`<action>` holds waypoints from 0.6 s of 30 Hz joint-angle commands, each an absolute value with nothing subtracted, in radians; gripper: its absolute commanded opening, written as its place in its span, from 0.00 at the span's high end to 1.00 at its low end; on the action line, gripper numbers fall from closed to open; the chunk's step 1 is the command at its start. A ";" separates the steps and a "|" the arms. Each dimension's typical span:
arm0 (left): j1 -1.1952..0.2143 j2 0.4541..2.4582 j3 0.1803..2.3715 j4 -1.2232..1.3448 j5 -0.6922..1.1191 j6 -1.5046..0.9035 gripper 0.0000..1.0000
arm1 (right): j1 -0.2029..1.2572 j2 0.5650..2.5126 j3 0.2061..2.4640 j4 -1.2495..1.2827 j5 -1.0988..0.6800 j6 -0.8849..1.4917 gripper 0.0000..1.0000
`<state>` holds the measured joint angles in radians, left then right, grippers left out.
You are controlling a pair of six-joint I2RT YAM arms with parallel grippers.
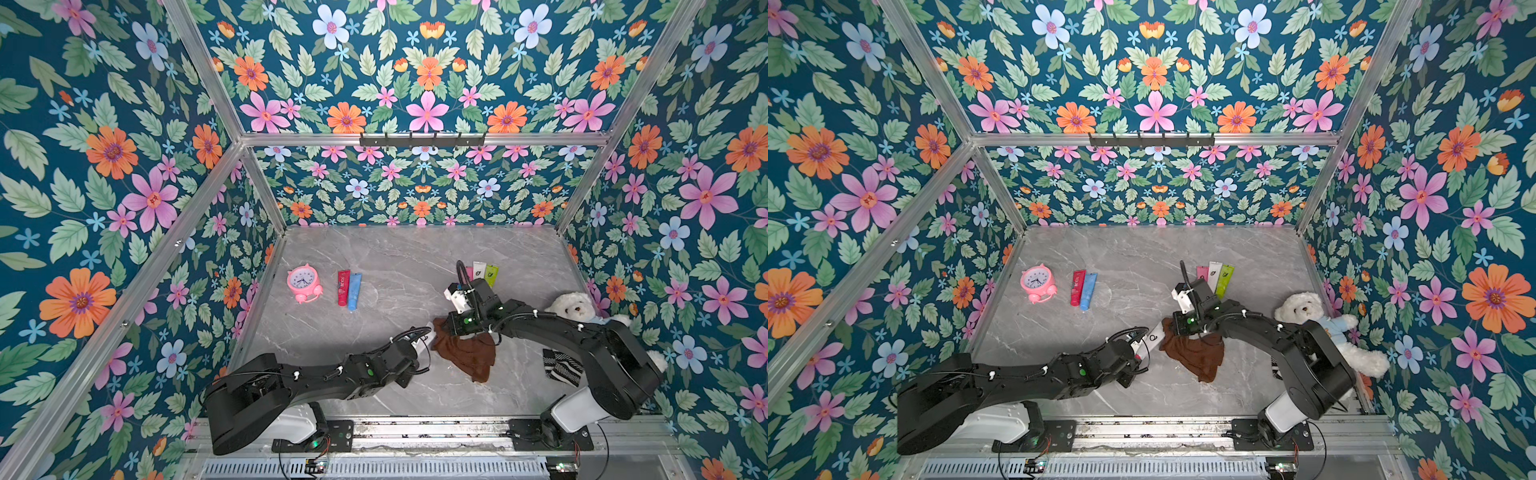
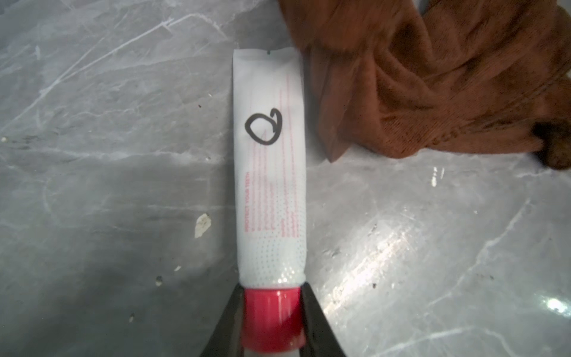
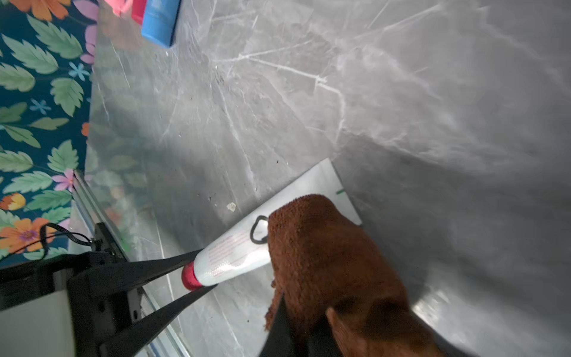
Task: Wipe the surface of the toothpaste tube
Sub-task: Move the toothpaste to the center of the board, then wipe the dirt from the toothpaste tube.
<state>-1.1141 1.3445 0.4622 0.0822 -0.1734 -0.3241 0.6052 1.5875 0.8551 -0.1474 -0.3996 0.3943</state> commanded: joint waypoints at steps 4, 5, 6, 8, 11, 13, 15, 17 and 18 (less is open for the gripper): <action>-1.123 1.376 0.477 0.136 -0.175 -0.309 1.00 | 0.650 1.731 0.866 -0.047 -0.365 0.426 1.00; -1.123 1.375 0.474 0.138 -0.177 -0.311 1.00 | 0.654 1.737 0.853 -0.035 -0.368 0.433 1.00; -1.123 1.373 0.473 0.138 -0.181 -0.313 1.00 | 0.655 1.741 0.838 -0.019 -0.375 0.442 1.00; -1.123 1.370 0.470 0.140 -0.184 -0.314 1.00 | 0.660 1.736 0.799 0.009 -0.389 0.459 1.00; -1.123 1.369 0.468 0.144 -0.180 -0.316 1.00 | 0.678 1.727 0.734 0.077 -0.417 0.497 1.00; -1.123 1.376 0.471 0.147 -0.172 -0.310 1.00 | 0.708 1.730 0.708 0.107 -0.411 0.514 1.00; -1.123 1.386 0.477 0.147 -0.164 -0.306 1.00 | 0.743 1.731 0.697 0.129 -0.408 0.532 1.00; -1.125 1.392 0.480 0.146 -0.160 -0.304 1.00 | 0.772 1.730 0.688 0.163 -0.414 0.554 1.00; -1.124 1.394 0.480 0.147 -0.159 -0.302 1.00 | 0.784 1.728 0.685 0.184 -0.423 0.567 1.00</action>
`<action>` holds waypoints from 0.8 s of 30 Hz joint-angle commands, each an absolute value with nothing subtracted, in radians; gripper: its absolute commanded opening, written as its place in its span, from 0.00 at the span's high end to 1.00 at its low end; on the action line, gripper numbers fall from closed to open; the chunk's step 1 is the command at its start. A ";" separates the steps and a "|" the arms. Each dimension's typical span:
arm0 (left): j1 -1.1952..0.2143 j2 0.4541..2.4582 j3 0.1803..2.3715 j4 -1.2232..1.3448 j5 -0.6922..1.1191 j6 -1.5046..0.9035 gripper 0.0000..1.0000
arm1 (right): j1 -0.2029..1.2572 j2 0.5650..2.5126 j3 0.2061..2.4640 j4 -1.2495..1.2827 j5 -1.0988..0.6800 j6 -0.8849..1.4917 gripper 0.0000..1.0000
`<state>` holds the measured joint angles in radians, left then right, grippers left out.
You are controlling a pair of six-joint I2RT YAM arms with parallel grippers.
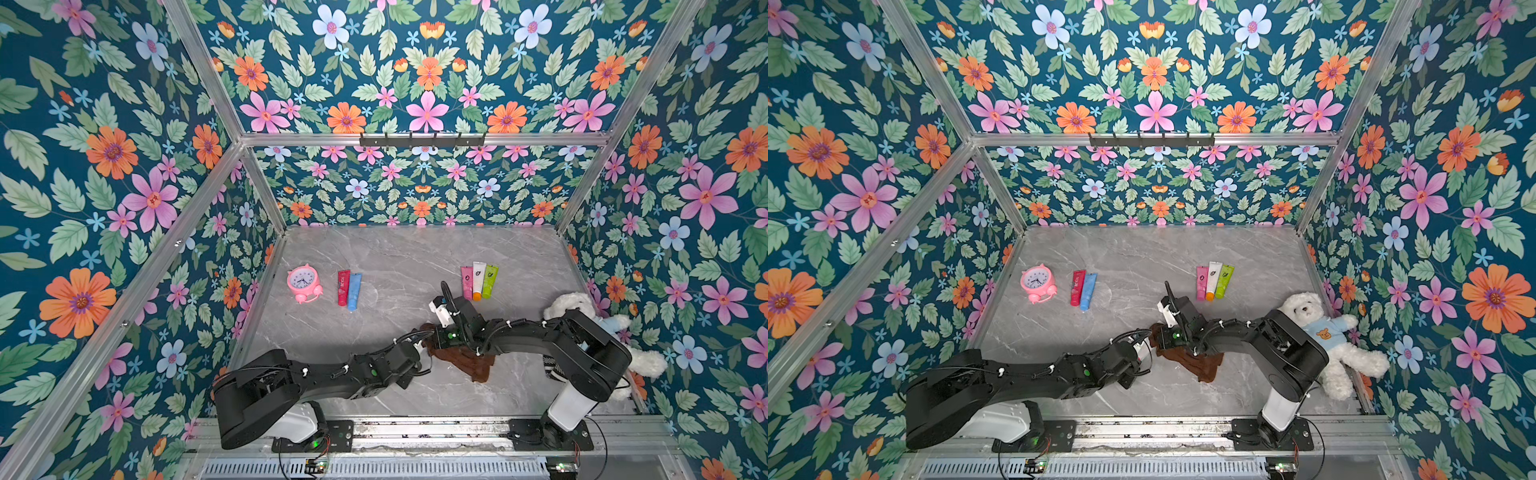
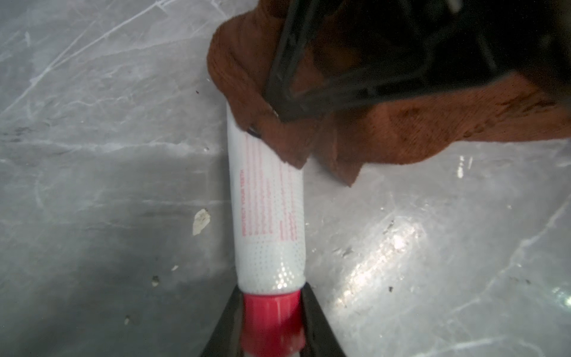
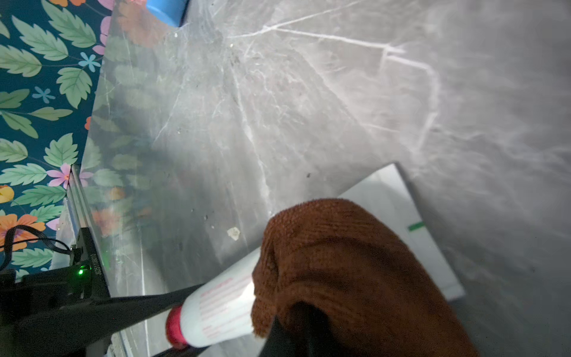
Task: Wipe the surface of the toothpaste tube
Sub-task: Wipe the dirt from the toothpaste tube.
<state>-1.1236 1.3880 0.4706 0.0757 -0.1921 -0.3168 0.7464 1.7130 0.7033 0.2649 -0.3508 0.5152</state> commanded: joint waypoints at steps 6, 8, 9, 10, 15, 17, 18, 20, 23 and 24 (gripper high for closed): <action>-1.126 1.384 0.477 0.147 -0.159 -0.302 1.00 | 0.788 1.725 0.690 0.191 -0.412 0.579 1.00; -1.129 1.381 0.476 0.147 -0.161 -0.301 1.00 | 0.750 1.742 0.705 0.152 -0.396 0.558 1.00; -1.131 1.380 0.475 0.147 -0.164 -0.301 1.00 | 0.716 1.753 0.707 0.150 -0.401 0.551 1.00; -1.133 1.378 0.475 0.147 -0.166 -0.301 1.00 | 0.685 1.761 0.707 0.154 -0.406 0.545 1.00; -1.139 1.377 0.476 0.146 -0.172 -0.301 1.00 | 0.566 1.782 0.731 0.095 -0.354 0.473 1.00; -1.140 1.378 0.476 0.146 -0.175 -0.299 1.00 | 0.564 1.780 0.748 0.062 -0.344 0.450 1.00; -1.141 1.378 0.476 0.146 -0.175 -0.301 1.00 | 0.567 1.780 0.751 0.066 -0.358 0.453 1.00; -1.140 1.384 0.478 0.147 -0.172 -0.299 1.00 | 0.587 1.774 0.746 0.086 -0.386 0.462 1.00; -1.142 1.394 0.483 0.146 -0.170 -0.296 1.00 | 0.645 1.750 0.734 0.096 -0.410 0.489 1.00; -1.141 1.395 0.483 0.146 -0.169 -0.296 1.00 | 0.668 1.737 0.724 0.105 -0.419 0.506 1.00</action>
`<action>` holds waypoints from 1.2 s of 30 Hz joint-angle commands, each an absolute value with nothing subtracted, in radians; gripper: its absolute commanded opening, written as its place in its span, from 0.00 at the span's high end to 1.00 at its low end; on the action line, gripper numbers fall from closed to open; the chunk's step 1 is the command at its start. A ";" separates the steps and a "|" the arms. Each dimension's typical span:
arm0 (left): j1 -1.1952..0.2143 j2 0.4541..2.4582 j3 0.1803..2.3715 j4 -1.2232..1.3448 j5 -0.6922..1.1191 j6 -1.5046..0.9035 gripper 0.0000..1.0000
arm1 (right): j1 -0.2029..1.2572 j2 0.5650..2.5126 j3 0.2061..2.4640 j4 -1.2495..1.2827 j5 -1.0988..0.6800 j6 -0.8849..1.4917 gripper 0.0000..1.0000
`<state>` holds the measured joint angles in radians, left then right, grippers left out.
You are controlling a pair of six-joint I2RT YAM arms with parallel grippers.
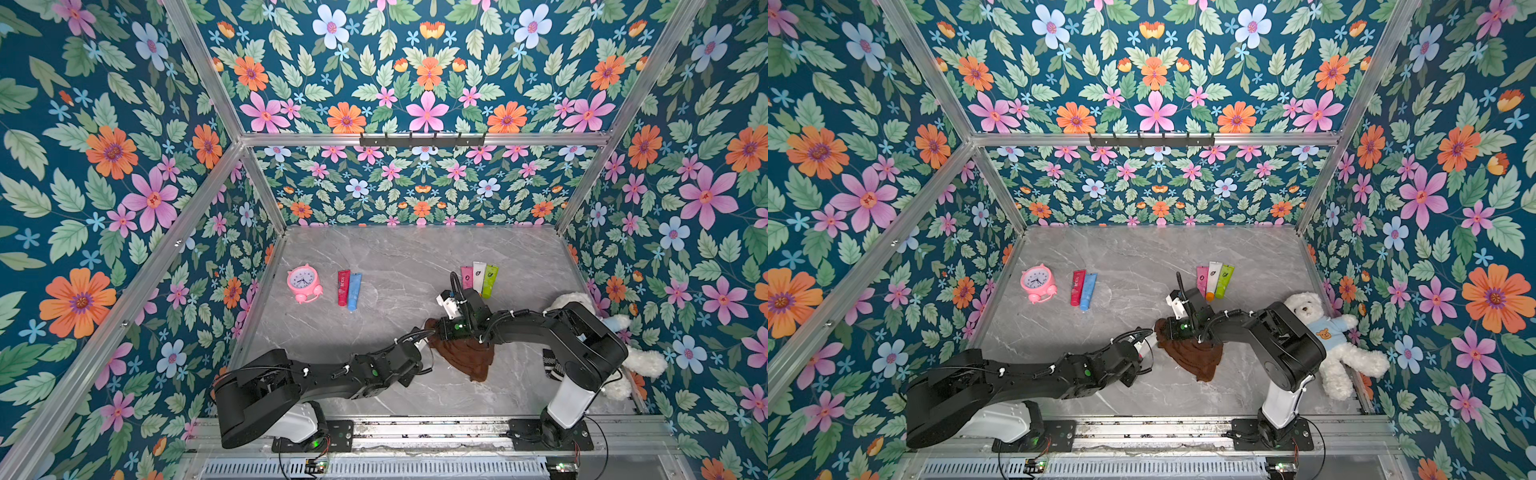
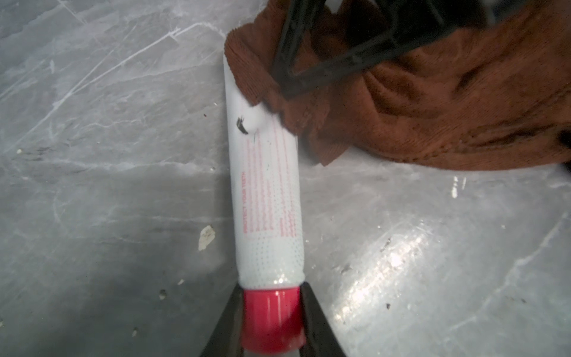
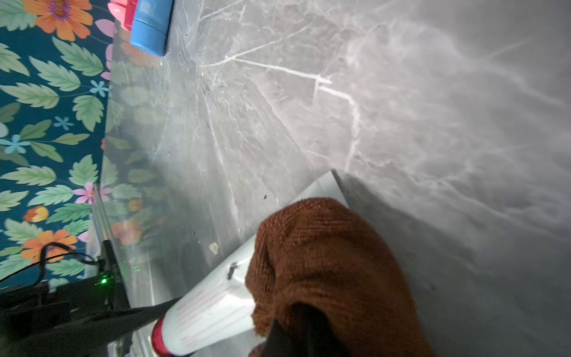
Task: Wipe the surface of the toothpaste tube
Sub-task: Wipe the dirt from the toothpaste tube.
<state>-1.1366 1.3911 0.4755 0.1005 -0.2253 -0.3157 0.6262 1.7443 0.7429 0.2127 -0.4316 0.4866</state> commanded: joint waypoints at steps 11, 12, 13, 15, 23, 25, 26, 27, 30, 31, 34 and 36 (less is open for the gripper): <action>-1.145 1.409 0.491 0.148 -0.160 -0.288 1.00 | 0.698 1.692 0.701 0.140 -0.451 0.563 1.00; -1.147 1.407 0.492 0.145 -0.165 -0.287 1.00 | 0.663 1.698 0.712 0.134 -0.463 0.555 1.00; -1.152 1.406 0.494 0.141 -0.172 -0.287 1.00 | 0.635 1.703 0.726 0.126 -0.474 0.546 1.00; -1.166 1.407 0.500 0.132 -0.195 -0.289 1.00 | 0.582 1.723 0.775 0.073 -0.483 0.507 1.00; -1.202 1.442 0.527 0.112 -0.239 -0.292 1.00 | 0.587 1.774 0.882 -0.042 -0.464 0.439 1.00; -1.204 1.454 0.534 0.109 -0.241 -0.292 1.00 | 0.612 1.781 0.872 -0.051 -0.454 0.437 1.00; -1.205 1.456 0.536 0.107 -0.241 -0.292 1.00 | 0.628 1.781 0.860 -0.054 -0.448 0.440 1.00; -1.206 1.460 0.538 0.106 -0.242 -0.292 1.00 | 0.641 1.777 0.845 -0.049 -0.445 0.446 1.00; -1.206 1.464 0.540 0.104 -0.243 -0.294 1.00 | 0.679 1.740 0.783 -0.016 -0.457 0.480 1.00; -1.206 1.465 0.541 0.104 -0.244 -0.295 1.00 | 0.692 1.725 0.762 -0.001 -0.466 0.495 1.00; -1.206 1.474 0.546 0.101 -0.243 -0.295 1.00 | 0.734 1.668 0.701 0.043 -0.487 0.544 1.00; -1.206 1.481 0.550 0.100 -0.242 -0.295 1.00 | 0.747 1.605 0.663 0.070 -0.495 0.568 1.00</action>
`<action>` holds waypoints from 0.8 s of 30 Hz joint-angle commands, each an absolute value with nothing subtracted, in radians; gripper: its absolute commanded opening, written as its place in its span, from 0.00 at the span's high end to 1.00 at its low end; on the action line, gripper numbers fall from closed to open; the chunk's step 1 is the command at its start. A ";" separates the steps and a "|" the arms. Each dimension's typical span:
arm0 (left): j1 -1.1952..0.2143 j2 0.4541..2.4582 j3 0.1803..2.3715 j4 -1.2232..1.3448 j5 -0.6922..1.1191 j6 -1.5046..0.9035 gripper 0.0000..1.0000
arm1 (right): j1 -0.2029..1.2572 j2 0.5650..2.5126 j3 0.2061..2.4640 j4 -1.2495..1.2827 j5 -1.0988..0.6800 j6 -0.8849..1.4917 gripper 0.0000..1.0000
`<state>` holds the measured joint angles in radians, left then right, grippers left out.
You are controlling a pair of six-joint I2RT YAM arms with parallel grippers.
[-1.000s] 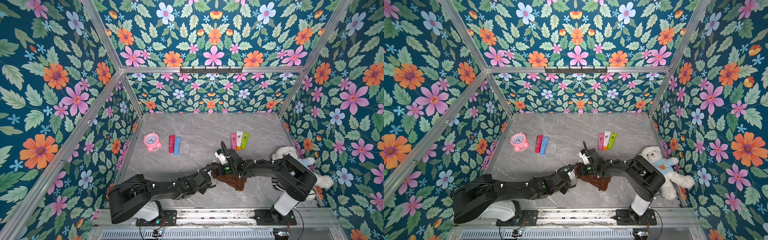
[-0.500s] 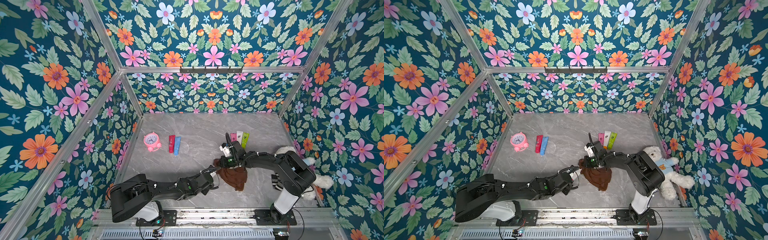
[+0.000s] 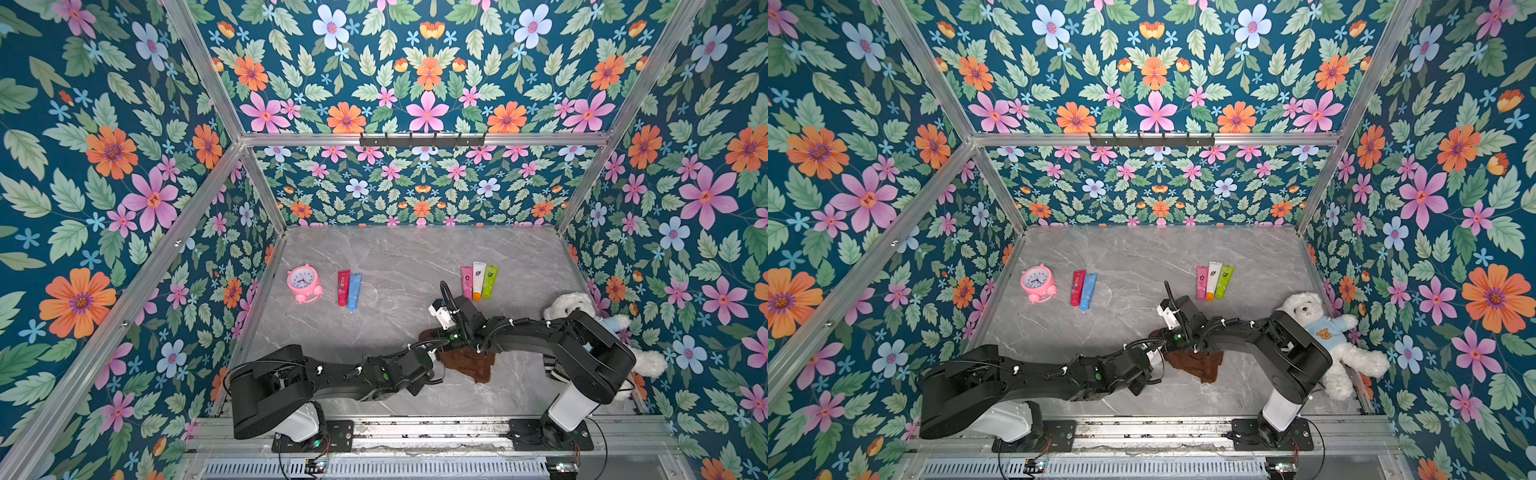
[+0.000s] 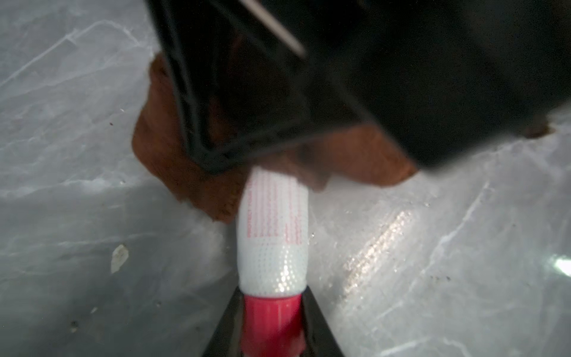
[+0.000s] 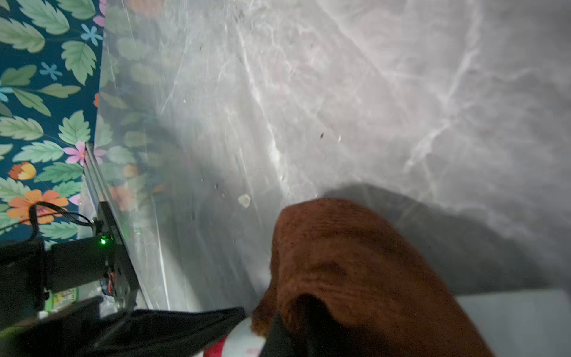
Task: Wipe the surface of the toothpaste tube
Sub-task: Wipe the dirt from the toothpaste tube.
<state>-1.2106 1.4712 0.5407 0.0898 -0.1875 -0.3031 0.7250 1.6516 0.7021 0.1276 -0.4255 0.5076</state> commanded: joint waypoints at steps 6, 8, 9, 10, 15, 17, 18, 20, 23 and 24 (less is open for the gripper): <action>-1.206 1.476 0.548 0.100 -0.245 -0.295 1.00 | 0.653 1.580 0.600 0.050 -0.450 0.538 1.00; -1.206 1.464 0.542 0.101 -0.247 -0.295 1.00 | 0.599 1.583 0.591 0.047 -0.445 0.515 1.00; -1.206 1.457 0.538 0.101 -0.250 -0.296 1.00 | 0.579 1.583 0.594 0.032 -0.428 0.502 1.00; -1.206 1.451 0.534 0.103 -0.251 -0.298 1.00 | 0.569 1.584 0.600 0.015 -0.412 0.488 1.00; -1.206 1.443 0.527 0.107 -0.257 -0.302 1.00 | 0.555 1.603 0.630 -0.001 -0.415 0.465 1.00; -1.206 1.449 0.532 0.105 -0.255 -0.301 1.00 | 0.568 1.601 0.625 0.027 -0.462 0.489 1.00; -1.207 1.453 0.534 0.104 -0.255 -0.302 1.00 | 0.583 1.592 0.619 0.035 -0.476 0.504 1.00; -1.206 1.456 0.538 0.101 -0.255 -0.301 1.00 | 0.627 1.562 0.606 0.042 -0.487 0.539 1.00; -1.206 1.454 0.535 0.103 -0.259 -0.304 1.00 | 0.702 1.521 0.569 0.103 -0.518 0.613 1.00; -1.206 1.454 0.535 0.103 -0.259 -0.306 1.00 | 0.726 1.517 0.560 0.125 -0.527 0.636 1.00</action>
